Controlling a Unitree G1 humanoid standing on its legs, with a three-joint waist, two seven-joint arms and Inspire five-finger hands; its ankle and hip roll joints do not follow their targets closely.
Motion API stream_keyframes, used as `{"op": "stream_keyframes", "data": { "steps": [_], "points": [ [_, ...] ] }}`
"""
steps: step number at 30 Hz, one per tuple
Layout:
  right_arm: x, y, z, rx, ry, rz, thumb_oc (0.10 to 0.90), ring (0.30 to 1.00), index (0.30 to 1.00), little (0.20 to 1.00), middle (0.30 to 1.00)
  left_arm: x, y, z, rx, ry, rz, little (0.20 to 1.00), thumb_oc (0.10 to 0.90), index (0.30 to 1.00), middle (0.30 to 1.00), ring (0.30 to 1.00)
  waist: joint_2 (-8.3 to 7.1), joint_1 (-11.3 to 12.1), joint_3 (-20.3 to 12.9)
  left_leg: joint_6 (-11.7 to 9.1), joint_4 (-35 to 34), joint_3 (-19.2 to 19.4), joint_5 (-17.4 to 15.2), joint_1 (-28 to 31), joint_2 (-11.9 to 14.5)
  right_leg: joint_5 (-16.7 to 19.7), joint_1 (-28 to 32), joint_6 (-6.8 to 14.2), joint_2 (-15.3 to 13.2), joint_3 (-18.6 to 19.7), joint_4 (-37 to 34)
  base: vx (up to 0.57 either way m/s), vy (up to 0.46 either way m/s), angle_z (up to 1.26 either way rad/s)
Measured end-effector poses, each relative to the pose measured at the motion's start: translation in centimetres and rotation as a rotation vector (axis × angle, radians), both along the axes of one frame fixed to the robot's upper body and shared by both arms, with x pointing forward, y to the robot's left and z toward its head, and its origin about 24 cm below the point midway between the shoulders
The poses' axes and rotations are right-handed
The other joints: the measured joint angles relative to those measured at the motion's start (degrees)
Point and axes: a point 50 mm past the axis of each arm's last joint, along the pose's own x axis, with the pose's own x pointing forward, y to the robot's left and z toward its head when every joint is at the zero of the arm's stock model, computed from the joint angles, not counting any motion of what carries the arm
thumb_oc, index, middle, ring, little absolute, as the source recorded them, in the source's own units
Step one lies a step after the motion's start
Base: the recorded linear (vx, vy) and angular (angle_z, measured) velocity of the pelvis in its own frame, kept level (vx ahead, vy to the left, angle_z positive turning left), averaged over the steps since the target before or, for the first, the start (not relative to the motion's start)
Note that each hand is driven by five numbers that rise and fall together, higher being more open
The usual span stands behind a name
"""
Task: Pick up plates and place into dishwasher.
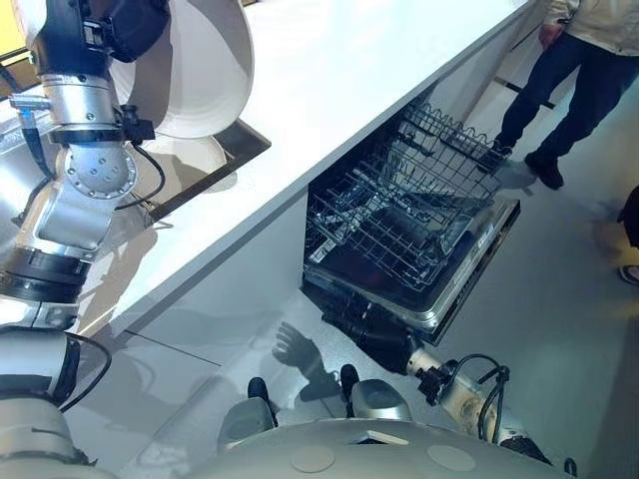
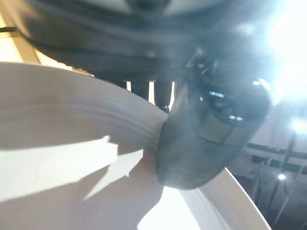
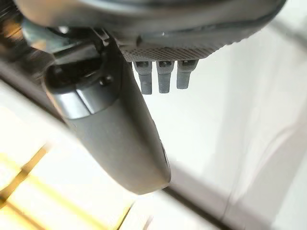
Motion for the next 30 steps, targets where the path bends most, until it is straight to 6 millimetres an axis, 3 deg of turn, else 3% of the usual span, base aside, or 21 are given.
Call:
{"op": "stream_keyframes", "data": {
  "steps": [4, 6, 9, 11, 13, 17, 19, 23, 30],
  "points": [
    [3.6, -1.8, 5.7, -0.064, -0.219, -0.151, 0.8, 0.9, 0.9, 0.9, 0.9, -0.2, 0.2, -1.5, -0.01, 0.011, 0.012, 0.2, 0.1, 0.3, 0.3, 0.3, 0.6, -0.91, -1.2, -0.23, -5.66, 1.45, 3.02, 2.38, 0.91, 0.21, -0.3, -0.28, 0.92, 0.37, -0.73, -0.13, -0.094, -0.05],
    [4.9, -4.0, 8.4, -0.156, -0.336, -0.261, 0.8, 0.9, 0.9, 0.9, 0.9, -0.2, 0.5, -2.2, -0.022, 0.025, 0.03, 0.2, 0.1, 0.3, 0.3, 0.3, 0.84, -1.59, -1.32, -0.29, -6.23, 2.7, 3.25, 2.72, 1.31, 0.2, -0.33, -0.28, 1.16, 0.7, -0.74, -0.09, -0.058, -0.07],
    [5.5, -6.7, 11.0, -0.288, -0.445, -0.414, 0.8, 0.9, 0.9, 0.9, 0.9, -0.2, 0.9, -2.8, -0.036, 0.037, 0.052, 0.2, 0.1, 0.3, 0.3, 0.3, 1.12, -2.11, -1.39, -0.53, -6.24, 3.89, 2.99, 3.15, 1.64, 0.23, -0.42, -0.31, 1.5, 1.75, -0.78, -0.04, -0.028, -0.18],
    [5.7, -8.7, 13.3, -0.434, -0.556, -0.52, 0.8, 0.9, 0.9, 0.9, 0.9, 0.2, 1.4, -3.5, -0.06, 0.06, 0.073, 0.2, 0.1, 0.3, 0.3, 0.3, 1.8, -3.84, -1.57, -0.51, -6.24, 4.38, 2.94, 3.16, 1.66, 0.3, -0.54, -0.39, 1.53, 2.03, -1.0, -0.03, -0.008, -0.12],
    [5.7, -9.3, 14.9, -0.49, -0.635, -0.539, 0.8, 0.9, 0.9, 0.9, 0.9, 0.5, 1.5, -4.2, -0.088, 0.083, 0.081, 0.2, 0.1, 0.3, 0.3, 0.3, 2.63, -4.62, -2.02, -0.47, -6.25, 5.04, 2.94, 3.14, 1.69, 0.48, -0.72, -0.59, 1.55, 2.47, -1.44, -0.02, -0.004, -0.18],
    [6.8, -7.7, 18.1, -0.463, -0.805, -0.413, 0.8, 0.9, 0.9, 0.9, 0.9, 1.1, 1.2, -5.5, -0.13, 0.128, 0.079, 0.2, 0.1, 0.3, 0.3, 0.3, 4.02, -6.96, -2.57, -0.78, -6.26, 6.34, 2.69, 3.48, 1.97, 0.95, -0.64, -0.98, 1.81, 3.42, -2.42, -0.01, -0.011, -0.17],
    [8.1, -5.4, 19.7, -0.382, -0.871, -0.278, 0.8, 0.9, 0.9, 0.9, 0.9, 1.3, 0.4, -5.9, -0.157, 0.141, 0.052, 0.2, 0.1, 0.3, 0.3, 0.3, 4.25, -7.28, -2.55, -1.05, -6.26, 6.32, 2.49, 3.94, 2.21, 1.55, 0.4, -1.11, 2.01, 3.42, -3.8, 0.0, -0.012, -0.05],
    [9.6, -1.1, 21.8, -0.294, -0.948, -0.077, 0.8, 0.9, 0.9, 0.9, 0.9, 1.8, -1.4, -6.4, -0.141, 0.165, -0.007, 0.2, 0.1, 0.3, 0.3, 0.3, 4.59, -6.0, -2.52, -1.45, -6.22, 6.04, 2.54, 3.94, 2.87, 1.79, 0.97, -1.46, 2.55, 2.73, -4.65, 0.01, -0.018, 0.06],
    [11.1, 2.3, 23.4, -0.31, -0.964, -0.045, 0.8, 0.9, 0.9, 0.9, 0.9, 2.1, -3.2, -6.5, -0.129, 0.177, -0.061, 0.2, 0.1, 0.3, 0.3, 0.3, 4.7, -2.84, -2.53, -1.57, -5.99, 4.8, 2.5, 3.92, 2.79, 2.03, 2.33, -1.81, 2.45, 1.64, -5.89, 0.02, -0.012, 0.09]
  ]
}}
